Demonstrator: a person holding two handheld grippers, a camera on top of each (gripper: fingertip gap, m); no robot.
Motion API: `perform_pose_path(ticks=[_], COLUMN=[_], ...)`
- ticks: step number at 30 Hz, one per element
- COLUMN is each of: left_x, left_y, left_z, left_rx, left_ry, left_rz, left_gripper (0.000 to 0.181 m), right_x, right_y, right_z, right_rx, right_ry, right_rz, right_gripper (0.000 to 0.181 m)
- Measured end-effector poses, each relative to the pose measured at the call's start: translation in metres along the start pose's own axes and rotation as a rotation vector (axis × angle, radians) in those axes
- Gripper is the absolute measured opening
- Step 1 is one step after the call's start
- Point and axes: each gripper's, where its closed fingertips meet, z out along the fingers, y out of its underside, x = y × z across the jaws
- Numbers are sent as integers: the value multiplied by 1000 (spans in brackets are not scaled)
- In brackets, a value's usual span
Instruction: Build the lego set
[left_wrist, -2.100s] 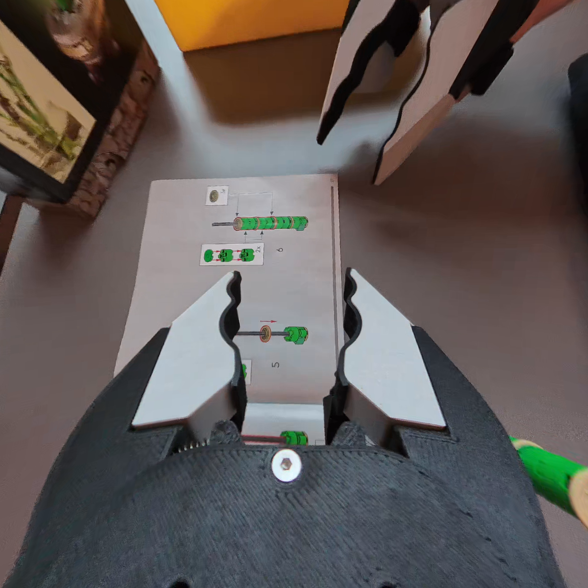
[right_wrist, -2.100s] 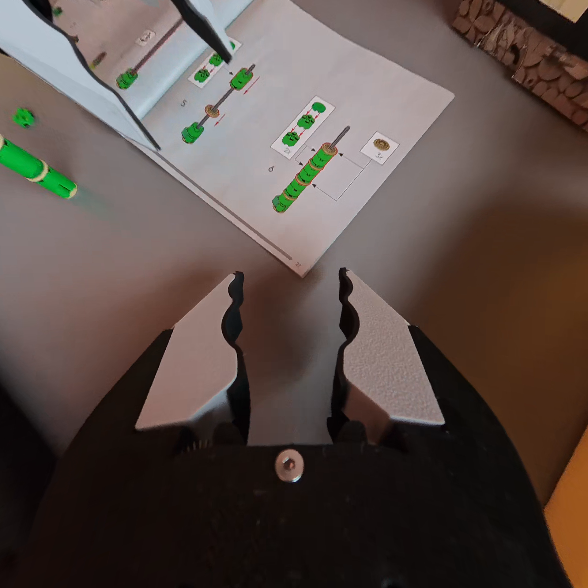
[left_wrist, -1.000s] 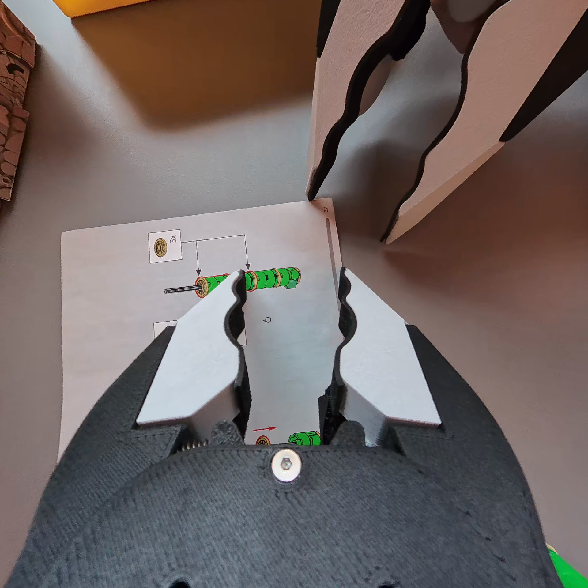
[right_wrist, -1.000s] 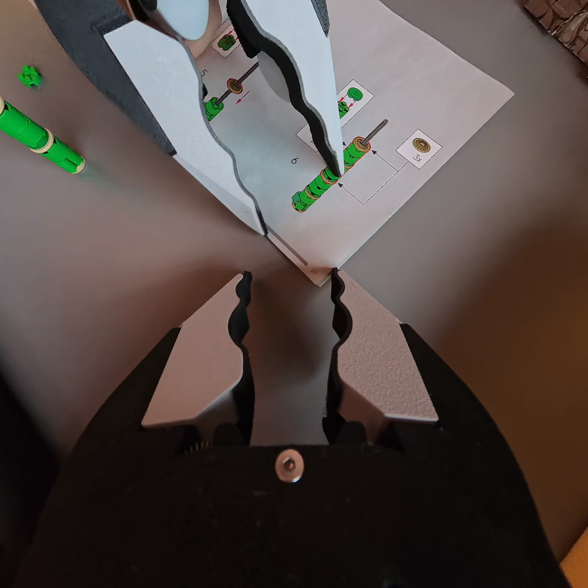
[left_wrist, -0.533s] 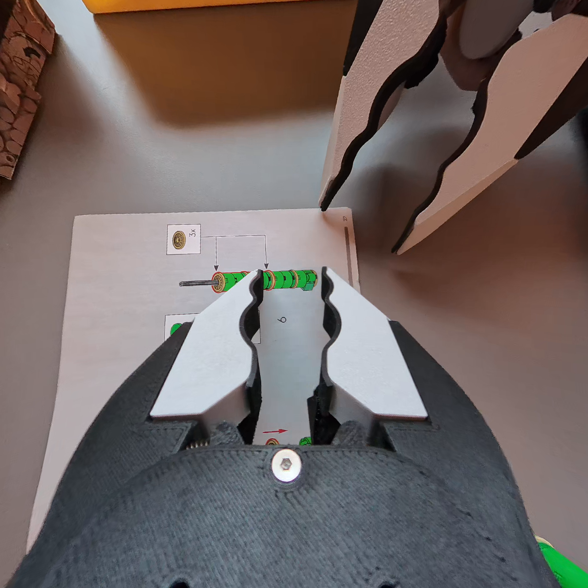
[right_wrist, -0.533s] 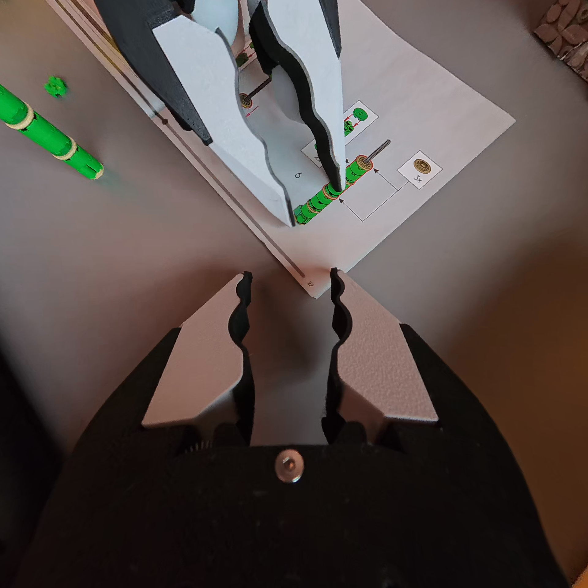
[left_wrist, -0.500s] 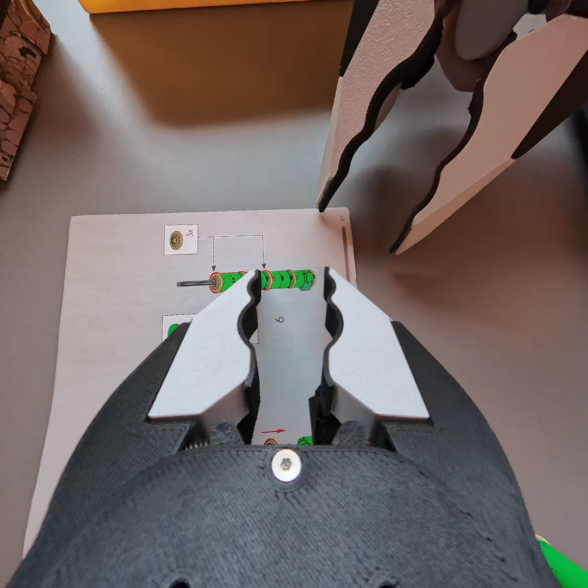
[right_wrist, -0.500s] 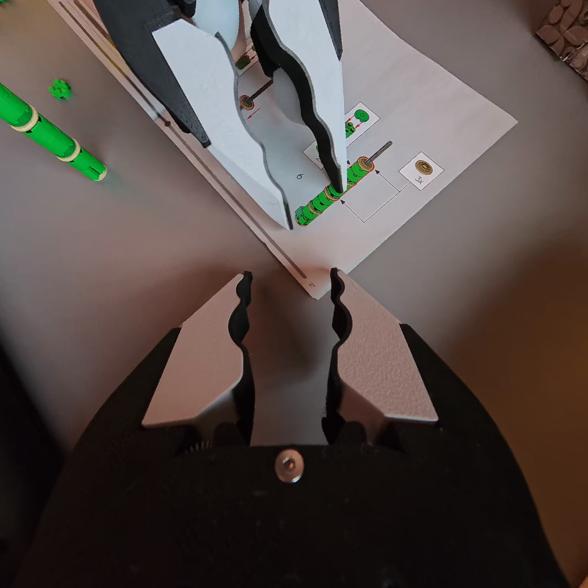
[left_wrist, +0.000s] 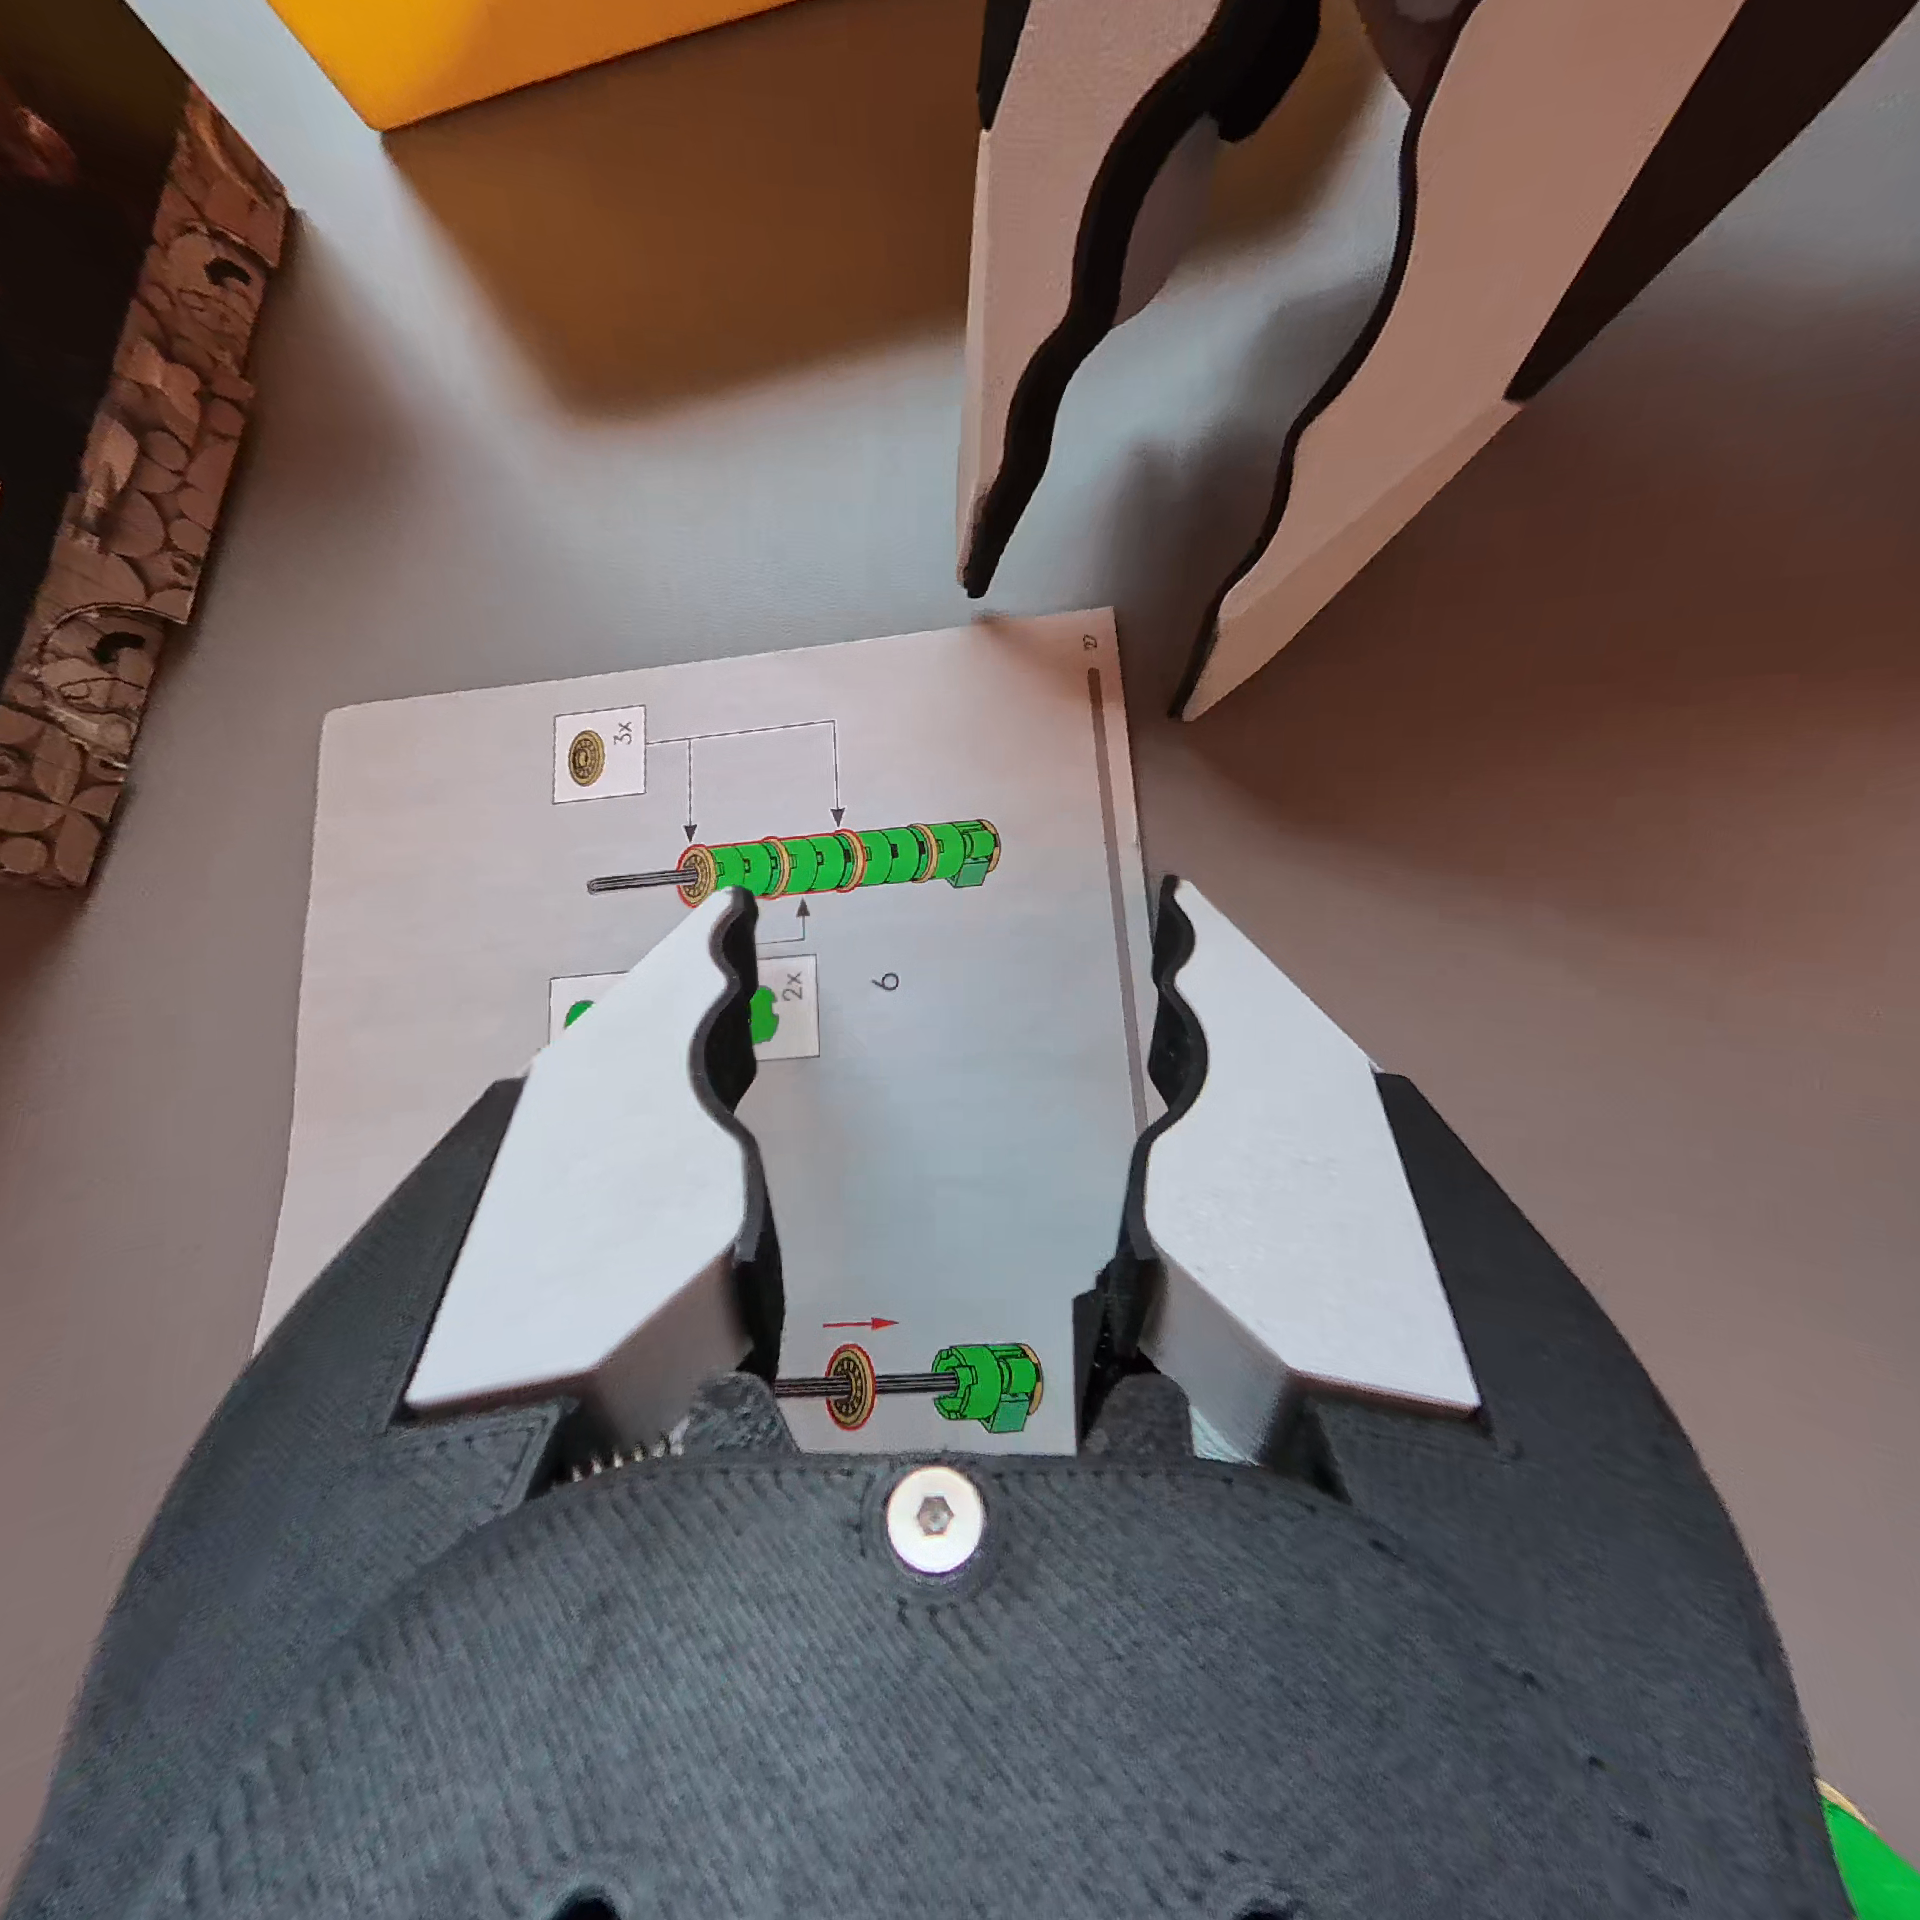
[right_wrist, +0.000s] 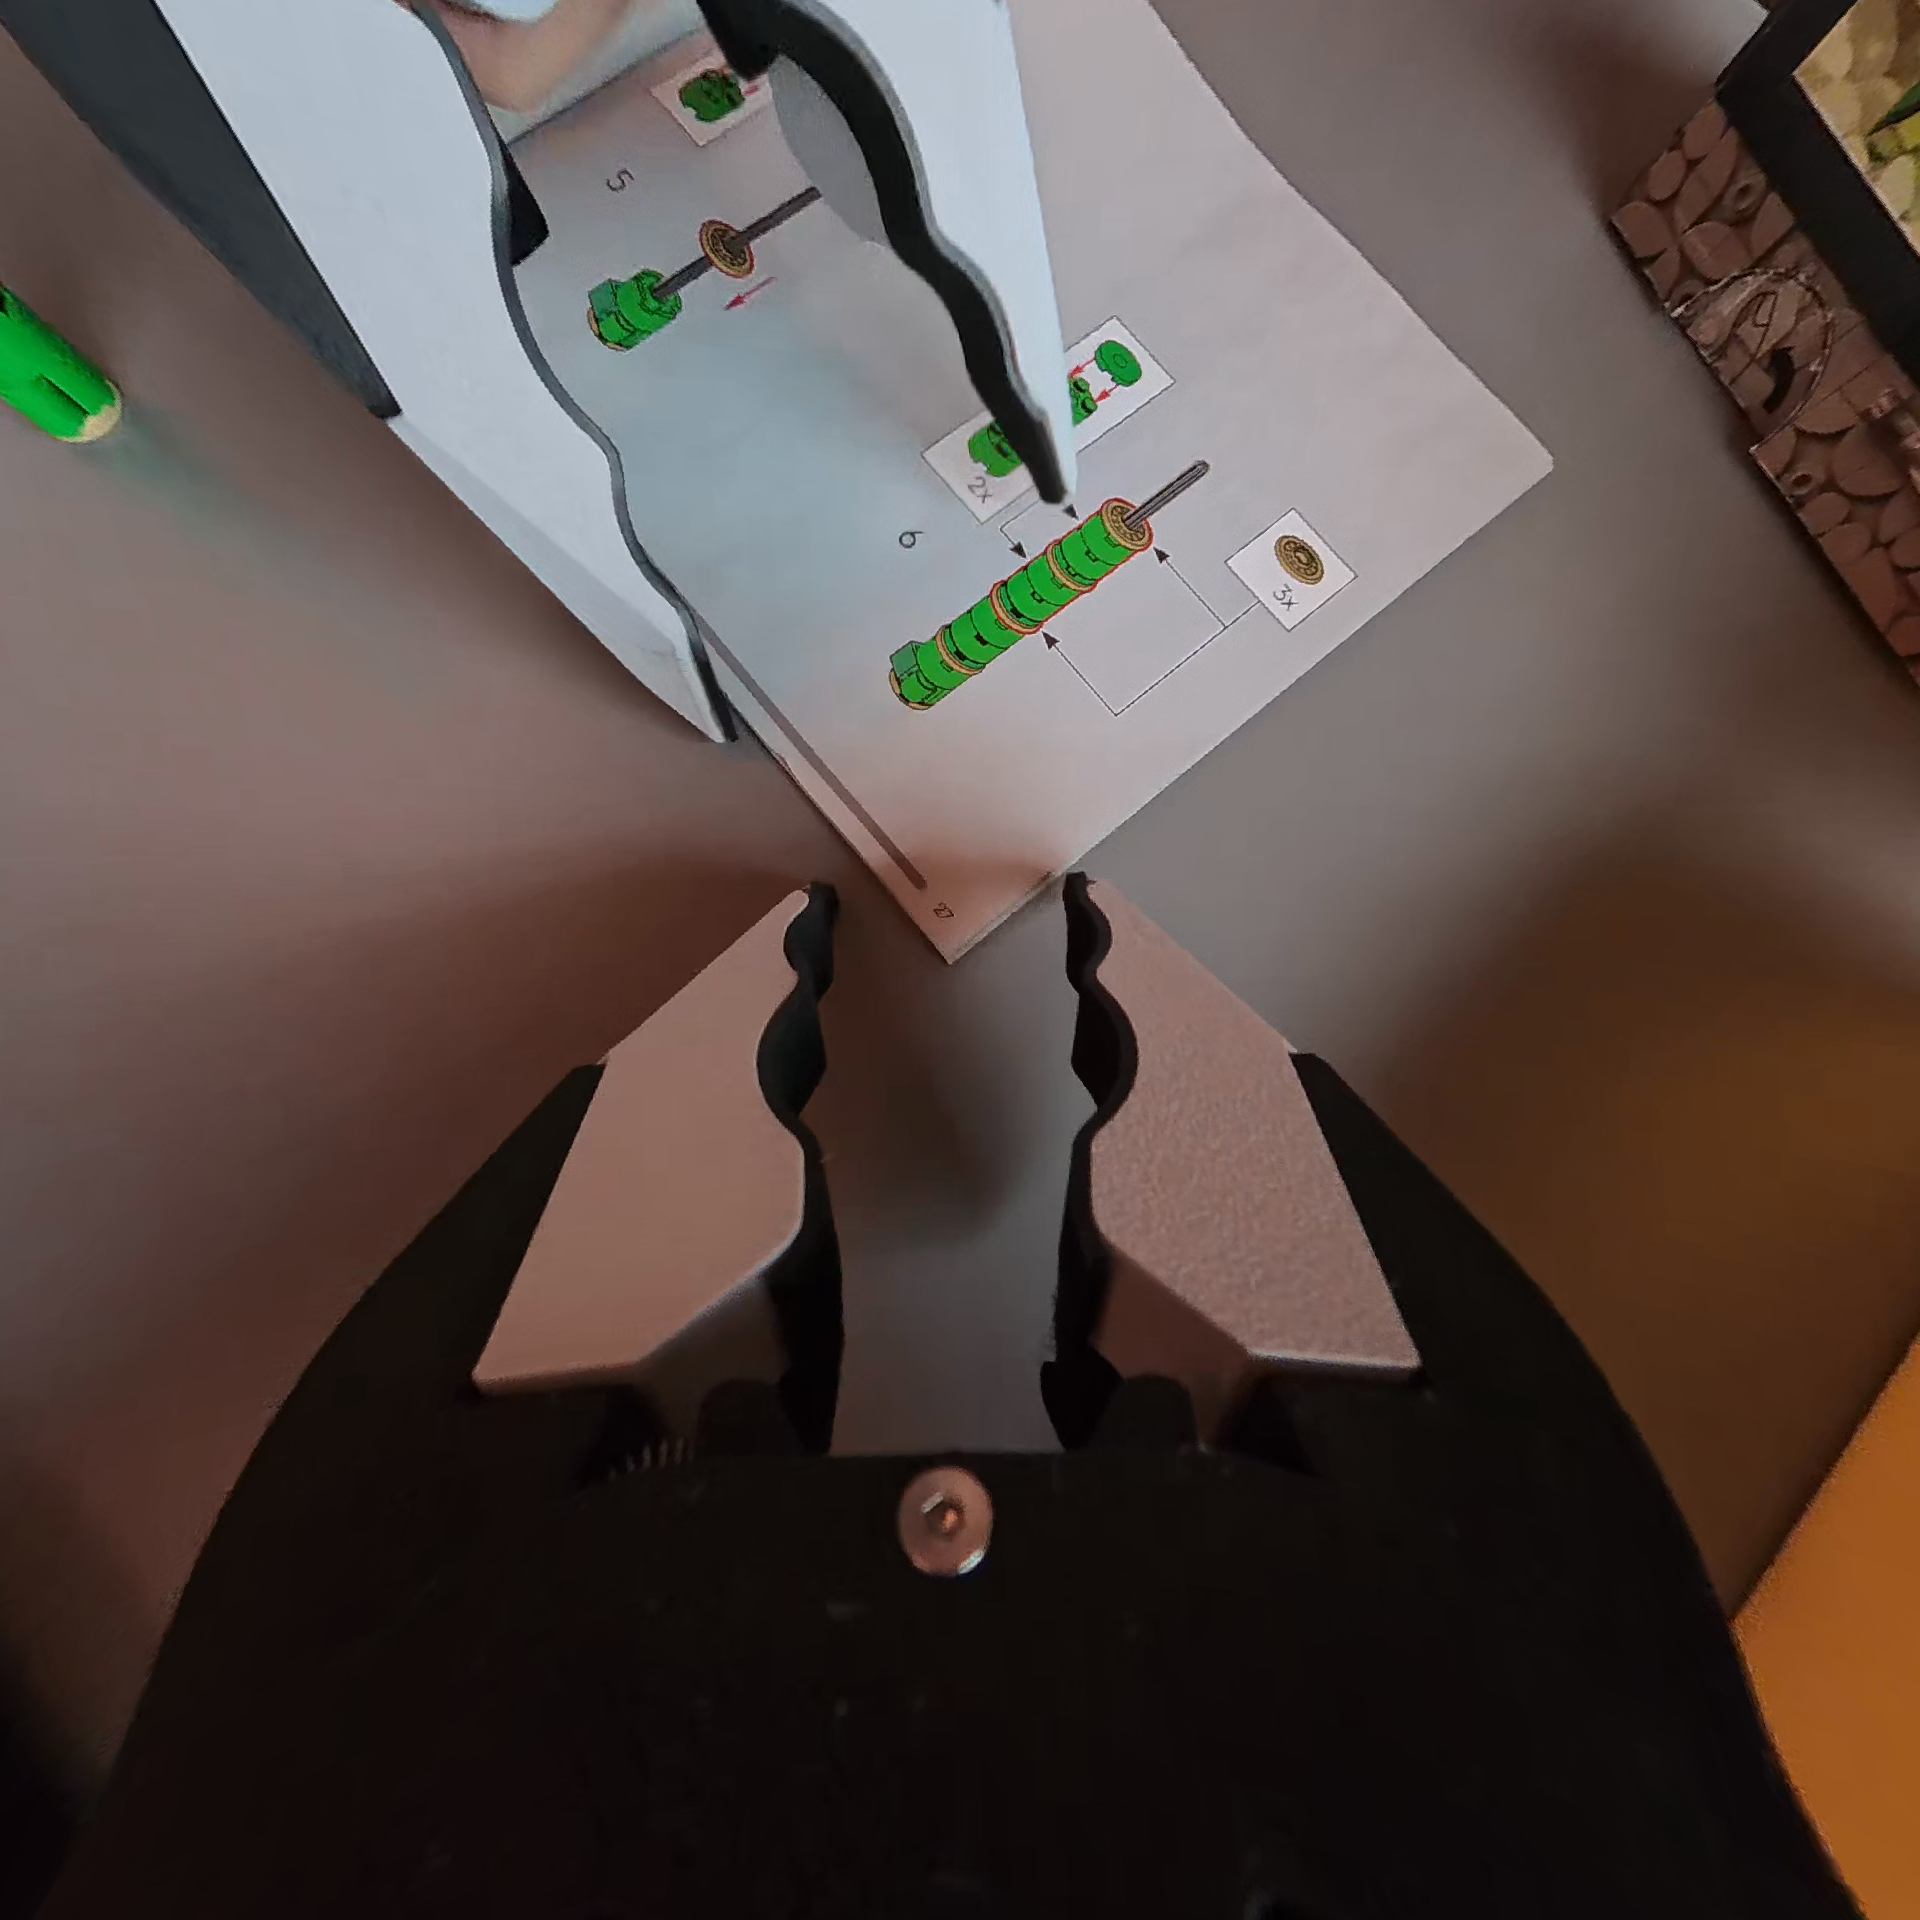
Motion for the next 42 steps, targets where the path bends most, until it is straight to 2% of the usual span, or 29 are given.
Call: perform_pose_path(ticks=[9, 21, 24, 42], left_x=[-4, -4, -9, -10], left_y=[8, 10, 11, 21], left_z=[-6, -5, -7, -13], left_rx=[-17, -17, -27, -23], left_ry=[-43, -17, -47, -18], left_rz=[-29, -80, -63, -146], left_gripper=[78, 78, 83, 72], right_x=[-4, 4, 3, 4], right_y=[-10, -17, -19, -30], right_z=[5, 10, 10, 8], right_rx=[42, 49, 49, 93], right_ry=[10, 78, 84, 107], right_rz=[-139, -189, -203, -220], right_gripper=[34, 27, 27, 25])
